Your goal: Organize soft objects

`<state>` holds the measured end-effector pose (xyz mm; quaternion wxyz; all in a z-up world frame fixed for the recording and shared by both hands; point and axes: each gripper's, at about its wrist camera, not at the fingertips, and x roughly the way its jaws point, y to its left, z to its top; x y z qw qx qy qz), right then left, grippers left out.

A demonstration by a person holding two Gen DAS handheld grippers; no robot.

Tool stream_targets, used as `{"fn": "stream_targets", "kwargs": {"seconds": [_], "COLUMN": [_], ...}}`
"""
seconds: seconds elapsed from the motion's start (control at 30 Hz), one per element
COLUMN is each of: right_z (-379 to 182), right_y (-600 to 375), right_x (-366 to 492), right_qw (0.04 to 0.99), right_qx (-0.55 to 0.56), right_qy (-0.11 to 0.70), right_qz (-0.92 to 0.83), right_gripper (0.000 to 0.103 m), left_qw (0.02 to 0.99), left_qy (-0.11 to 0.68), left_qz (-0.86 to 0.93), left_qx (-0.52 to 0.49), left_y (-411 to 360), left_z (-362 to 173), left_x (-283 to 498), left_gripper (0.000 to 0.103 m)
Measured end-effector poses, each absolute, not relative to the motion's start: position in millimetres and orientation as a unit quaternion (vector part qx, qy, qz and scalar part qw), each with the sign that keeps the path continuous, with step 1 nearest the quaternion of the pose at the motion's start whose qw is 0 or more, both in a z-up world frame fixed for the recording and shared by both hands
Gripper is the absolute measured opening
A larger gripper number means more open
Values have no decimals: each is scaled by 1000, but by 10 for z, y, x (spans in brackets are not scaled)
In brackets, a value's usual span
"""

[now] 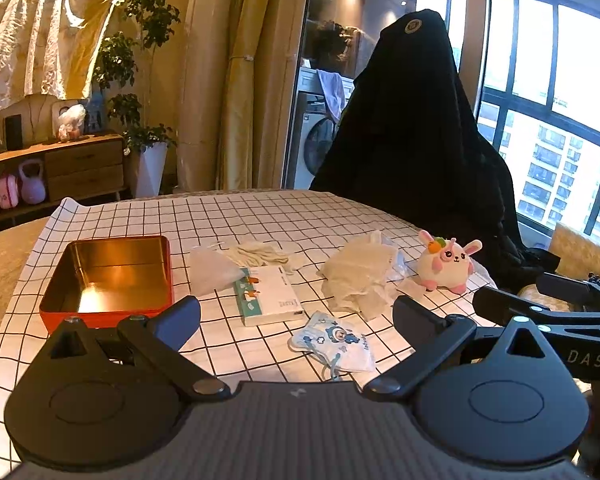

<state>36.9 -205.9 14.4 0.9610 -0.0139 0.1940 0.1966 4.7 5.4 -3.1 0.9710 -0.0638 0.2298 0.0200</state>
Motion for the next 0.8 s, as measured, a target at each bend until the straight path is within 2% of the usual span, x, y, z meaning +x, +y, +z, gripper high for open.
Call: {"fn": "stream_targets", "kwargs": {"seconds": [0.8], "right_z": [135], "right_y": [-2078], "right_x": [370], "right_qw": [961], "right_qx": [-14], "right_qy": [196], "right_qz": [196], "right_gripper": [103], "left_qw": [970], "left_qy": [231], "left_qz": [23], "left_qx": [-68], "left_y": [72], "left_z": [-25], "left_x": [28], "left_gripper": [103]}}
